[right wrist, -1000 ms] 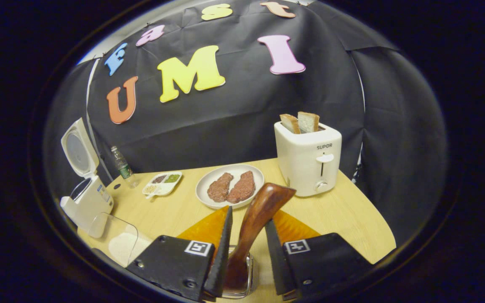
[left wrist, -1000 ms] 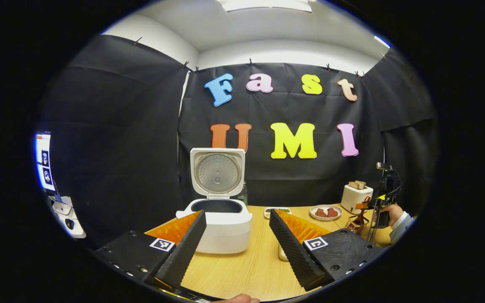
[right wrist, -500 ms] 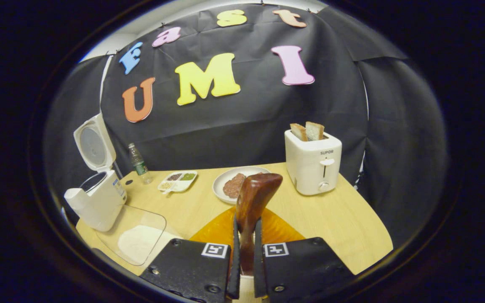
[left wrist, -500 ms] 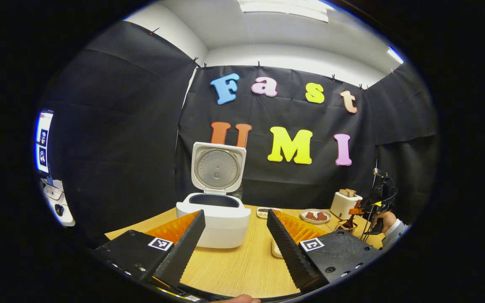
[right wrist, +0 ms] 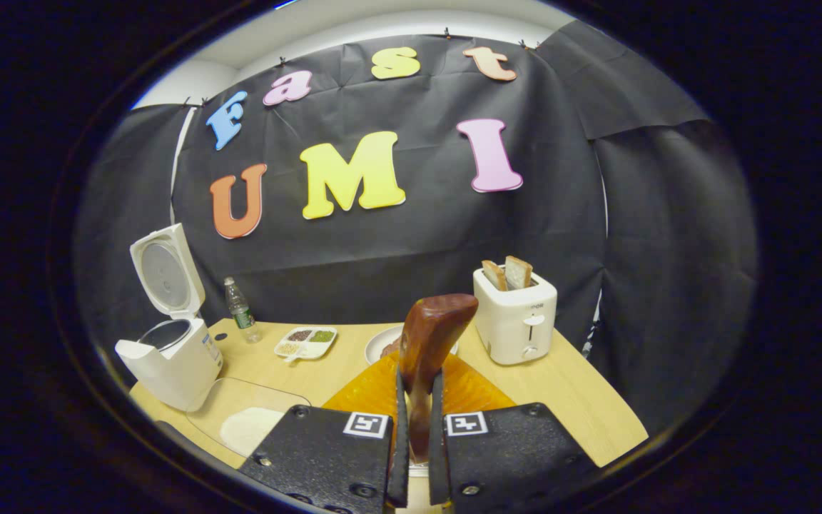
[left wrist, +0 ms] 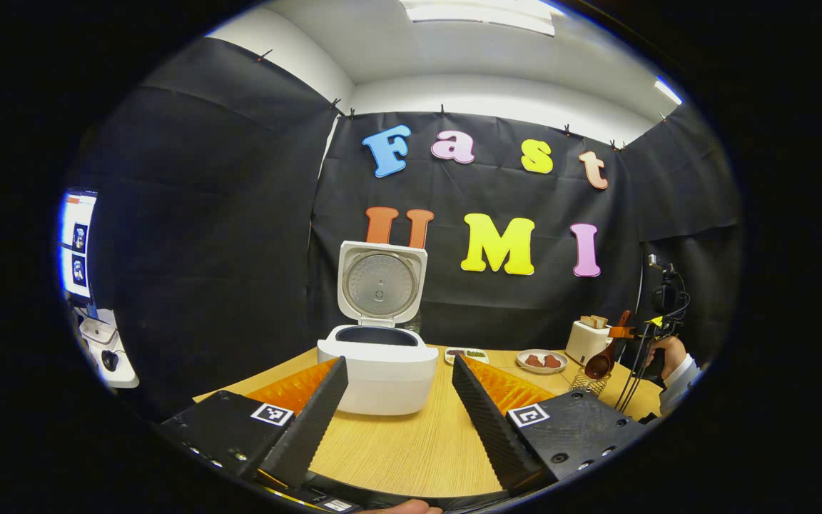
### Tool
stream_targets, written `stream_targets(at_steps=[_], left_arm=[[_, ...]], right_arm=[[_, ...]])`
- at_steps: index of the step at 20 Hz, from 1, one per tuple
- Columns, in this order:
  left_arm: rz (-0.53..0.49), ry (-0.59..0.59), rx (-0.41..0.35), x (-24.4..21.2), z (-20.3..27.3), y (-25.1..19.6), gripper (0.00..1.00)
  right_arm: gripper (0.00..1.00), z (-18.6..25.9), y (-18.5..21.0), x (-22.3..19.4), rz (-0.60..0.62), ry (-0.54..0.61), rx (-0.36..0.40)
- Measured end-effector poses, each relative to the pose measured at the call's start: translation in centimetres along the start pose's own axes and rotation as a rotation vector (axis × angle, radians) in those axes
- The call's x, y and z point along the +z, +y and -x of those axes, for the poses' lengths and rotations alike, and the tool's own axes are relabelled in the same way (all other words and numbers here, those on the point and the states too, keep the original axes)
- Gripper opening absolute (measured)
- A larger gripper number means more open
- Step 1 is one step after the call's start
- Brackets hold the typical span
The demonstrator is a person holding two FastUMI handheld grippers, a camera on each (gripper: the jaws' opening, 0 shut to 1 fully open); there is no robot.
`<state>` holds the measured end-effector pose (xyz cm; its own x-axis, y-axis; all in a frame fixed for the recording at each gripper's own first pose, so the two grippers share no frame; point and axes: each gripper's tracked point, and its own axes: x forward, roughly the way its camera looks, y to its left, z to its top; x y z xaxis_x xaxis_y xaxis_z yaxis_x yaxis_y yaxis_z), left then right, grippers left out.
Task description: Close the left gripper, press the button to open the rice cooker; take a wooden spoon from the chopstick holder with the right hand, scoop a spoonful of rice and pour it into the rice cooker, then put the wooden spoon back into the chopstick holder.
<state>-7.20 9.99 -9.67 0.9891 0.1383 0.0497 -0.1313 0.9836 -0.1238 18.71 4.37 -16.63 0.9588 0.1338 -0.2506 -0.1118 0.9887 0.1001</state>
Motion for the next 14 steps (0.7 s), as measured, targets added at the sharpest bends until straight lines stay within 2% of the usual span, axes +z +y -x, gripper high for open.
stream_targets(at_steps=[7,14], left_arm=[[-0.01,0.009,-0.035,-0.1,-1.4,-0.9,0.94],[-0.024,0.043,-0.005,-1.5,-4.4,0.0,0.94]], right_arm=[[0.16,1.3,2.8,2.3,0.016,-0.027,0.03],[0.16,1.6,9.8,2.6,-0.034,-0.033,0.157]])
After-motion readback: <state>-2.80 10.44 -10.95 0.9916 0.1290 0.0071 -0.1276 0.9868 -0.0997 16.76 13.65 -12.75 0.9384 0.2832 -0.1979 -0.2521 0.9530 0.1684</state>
